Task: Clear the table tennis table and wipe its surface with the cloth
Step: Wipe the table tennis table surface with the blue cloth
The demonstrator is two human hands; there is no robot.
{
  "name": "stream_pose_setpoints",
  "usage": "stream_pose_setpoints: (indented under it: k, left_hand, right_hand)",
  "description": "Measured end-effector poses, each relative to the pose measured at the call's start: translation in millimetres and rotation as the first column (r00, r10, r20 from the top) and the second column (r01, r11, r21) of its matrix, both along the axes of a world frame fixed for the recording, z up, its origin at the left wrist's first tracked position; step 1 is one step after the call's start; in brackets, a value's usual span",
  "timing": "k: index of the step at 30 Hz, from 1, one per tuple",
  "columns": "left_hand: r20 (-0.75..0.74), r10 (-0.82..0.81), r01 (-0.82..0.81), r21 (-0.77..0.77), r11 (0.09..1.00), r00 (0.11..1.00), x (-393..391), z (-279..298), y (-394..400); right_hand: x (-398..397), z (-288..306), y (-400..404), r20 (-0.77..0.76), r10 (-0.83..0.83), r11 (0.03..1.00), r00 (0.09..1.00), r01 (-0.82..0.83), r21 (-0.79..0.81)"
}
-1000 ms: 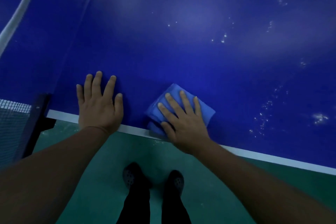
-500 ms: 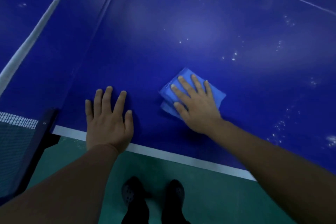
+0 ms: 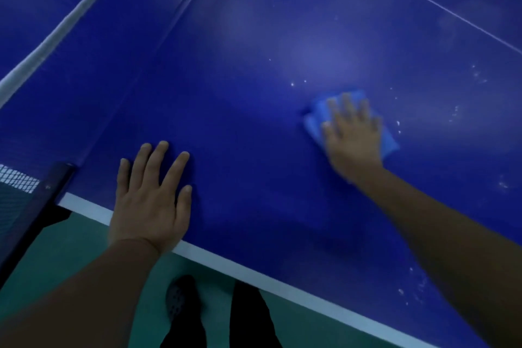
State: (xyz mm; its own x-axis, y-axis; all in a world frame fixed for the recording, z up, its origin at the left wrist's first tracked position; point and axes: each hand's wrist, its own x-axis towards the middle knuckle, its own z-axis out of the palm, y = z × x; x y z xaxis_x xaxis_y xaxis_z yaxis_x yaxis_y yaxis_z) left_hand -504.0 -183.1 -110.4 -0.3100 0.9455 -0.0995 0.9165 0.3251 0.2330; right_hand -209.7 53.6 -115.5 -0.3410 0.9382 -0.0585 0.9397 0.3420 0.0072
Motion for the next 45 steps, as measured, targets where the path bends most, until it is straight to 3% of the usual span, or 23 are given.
stream_pose_setpoints:
  k: [2, 3, 5, 9, 11, 13, 15, 16, 18, 20, 21, 22, 24, 26, 27, 29, 31, 33, 34, 37, 40, 45]
  left_hand:
    - [0.003, 0.011, -0.011, 0.004, 1.000, 1.000, 0, 0, 0]
    - [0.003, 0.011, -0.011, 0.003, 1.000, 1.000, 1, 0, 0]
    - [0.006, 0.008, -0.008, 0.007, 1.000, 1.000, 0, 1, 0]
    - [0.006, 0.000, -0.001, 0.018, 1.000, 1.000, 1, 2, 0]
    - [0.004, -0.005, 0.005, 0.017, 1.000, 1.000, 1, 1, -1]
    - [-0.005, -0.004, 0.004, 0.013, 1.000, 1.000, 0, 0, -1]
    - [-0.018, -0.011, 0.011, 0.008, 1.000, 1.000, 0, -2, -1]
    - [-0.019, -0.014, 0.014, 0.007, 1.000, 1.000, -1, -2, -1]
    - [-0.012, -0.014, 0.014, 0.011, 1.000, 1.000, -1, -2, -1]
    - [-0.014, -0.017, 0.017, 0.004, 1.000, 1.000, -1, -3, -1]
    - [-0.016, -0.019, 0.019, 0.002, 1.000, 1.000, -1, -3, -1]
    - [-0.017, -0.019, 0.019, 0.002, 1.000, 1.000, -2, -3, -1]
    - [-0.017, -0.018, 0.018, -0.003, 1.000, 1.000, -2, -3, -1]
    - [-0.019, -0.016, 0.016, -0.008, 1.000, 1.000, -2, -3, -1]
    - [-0.020, -0.018, 0.018, -0.010, 1.000, 1.000, -2, -3, 0]
    - [-0.020, -0.022, 0.021, -0.014, 1.000, 1.000, -2, -2, 0]
    - [-0.026, -0.024, 0.023, -0.014, 1.000, 0.999, -3, -1, 0]
    - [-0.025, -0.026, 0.025, -0.012, 1.000, 0.999, -3, -1, 1]
    - [-0.021, -0.025, 0.025, -0.009, 1.000, 0.999, -3, -1, 1]
    - [-0.022, -0.028, 0.028, -0.020, 0.999, 0.999, -2, -1, 1]
    - [-0.044, -0.034, 0.032, -0.059, 0.998, 0.998, -3, -2, 1]
    - [-0.051, -0.036, 0.031, -0.091, 0.995, 0.998, -3, -1, 2]
  right_hand:
    - [34, 8, 35, -0.033, -0.362, 0.931, 0.931, 0.360, -0.062]
    - [41, 11, 38, -0.064, -0.461, 0.884, 0.885, 0.453, -0.115]
    - [28, 13, 16, -0.086, -0.443, 0.896, 0.892, 0.436, -0.087]
    - [-40, 2, -43, -0.050, 0.010, 1.000, 0.999, -0.011, -0.017]
    - [-75, 0, -51, -0.073, 0.268, 0.963, 0.961, -0.269, -0.008]
    - [-100, -1, -30, -0.095, 0.500, 0.864, 0.861, -0.503, -0.016]
    - [-112, -4, 19, -0.057, 0.583, 0.812, 0.811, -0.584, -0.004]
    - [-111, -4, 50, -0.025, 0.531, 0.848, 0.847, -0.530, 0.023]
    - [-99, -1, 112, -0.009, 0.220, 0.975, 0.975, -0.220, 0.020]
    - [-90, 8, 144, -0.090, -0.185, 0.981, 0.979, 0.179, -0.071]
    - [-93, 10, 140, -0.106, -0.273, 0.961, 0.956, 0.265, -0.083]
    - [-102, 10, 124, -0.102, -0.245, 0.969, 0.964, 0.241, -0.046]
    - [-123, 5, 72, -0.118, 0.092, 0.995, 0.989, -0.089, 0.035]
    - [-126, -2, 30, -0.077, 0.472, 0.879, 0.879, -0.475, -0.041]
    - [-121, -2, 33, -0.058, 0.546, 0.834, 0.836, -0.549, -0.049]
    - [-106, -2, 73, -0.048, 0.434, 0.901, 0.900, -0.433, 0.031]
    - [-87, 1, 122, -0.016, 0.148, 0.988, 0.989, -0.147, 0.047]
    - [-69, 3, 140, -0.046, -0.040, 0.999, 0.998, 0.038, -0.030]
    - [-66, 4, 134, -0.055, -0.038, 0.999, 0.998, 0.038, -0.010]
    - [-75, 1, 78, -0.031, 0.151, 0.987, 0.988, -0.149, 0.057]
    - [-120, 3, 17, -0.054, 0.331, 0.943, 0.942, -0.331, -0.005]
    - [-221, 2, 4, -0.139, 0.629, 0.770, 0.765, -0.637, -0.017]
